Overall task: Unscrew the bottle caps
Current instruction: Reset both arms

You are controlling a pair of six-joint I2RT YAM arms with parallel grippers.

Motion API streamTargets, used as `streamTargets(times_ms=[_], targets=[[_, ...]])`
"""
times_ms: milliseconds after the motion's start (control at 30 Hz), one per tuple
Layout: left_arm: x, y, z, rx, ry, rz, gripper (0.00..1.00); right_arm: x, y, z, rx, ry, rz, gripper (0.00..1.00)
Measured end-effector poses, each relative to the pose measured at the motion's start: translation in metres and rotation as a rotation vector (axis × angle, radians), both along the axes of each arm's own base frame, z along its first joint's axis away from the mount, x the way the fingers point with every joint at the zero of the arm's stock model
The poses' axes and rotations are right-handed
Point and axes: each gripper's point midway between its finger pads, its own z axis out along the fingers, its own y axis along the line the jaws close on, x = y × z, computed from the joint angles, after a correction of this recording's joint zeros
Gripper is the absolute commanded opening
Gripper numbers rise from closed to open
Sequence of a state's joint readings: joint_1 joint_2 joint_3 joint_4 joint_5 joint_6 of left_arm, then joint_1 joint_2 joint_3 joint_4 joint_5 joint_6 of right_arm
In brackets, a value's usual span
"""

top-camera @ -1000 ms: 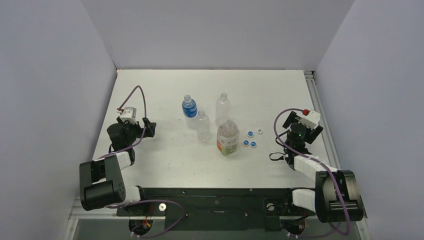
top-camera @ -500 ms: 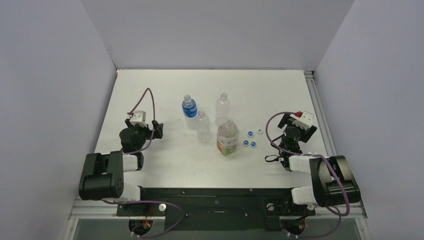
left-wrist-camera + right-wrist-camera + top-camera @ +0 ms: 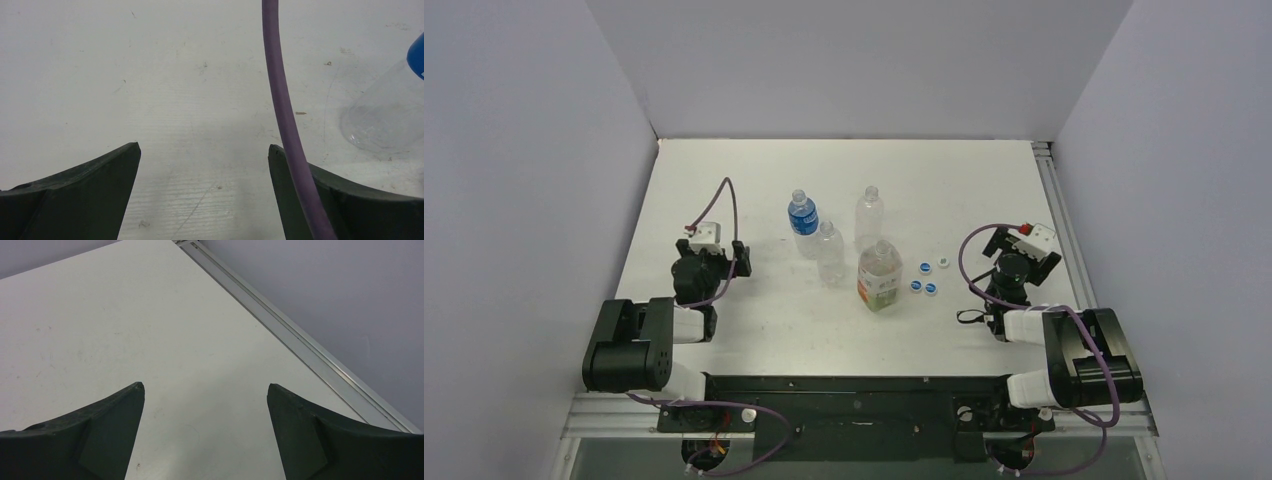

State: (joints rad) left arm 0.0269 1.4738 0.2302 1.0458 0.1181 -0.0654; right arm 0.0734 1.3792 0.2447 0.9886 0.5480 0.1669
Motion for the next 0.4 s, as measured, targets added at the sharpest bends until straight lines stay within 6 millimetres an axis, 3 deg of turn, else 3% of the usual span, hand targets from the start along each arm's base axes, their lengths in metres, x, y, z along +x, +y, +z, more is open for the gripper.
streamTargets(times_ms=[400], targets=[[0.0007, 0.0016, 0.0010, 0.007, -0.005, 0.012, 0.97, 0.0008, -0.0002, 0.0029, 0.000, -0.013, -0.001, 0.89]])
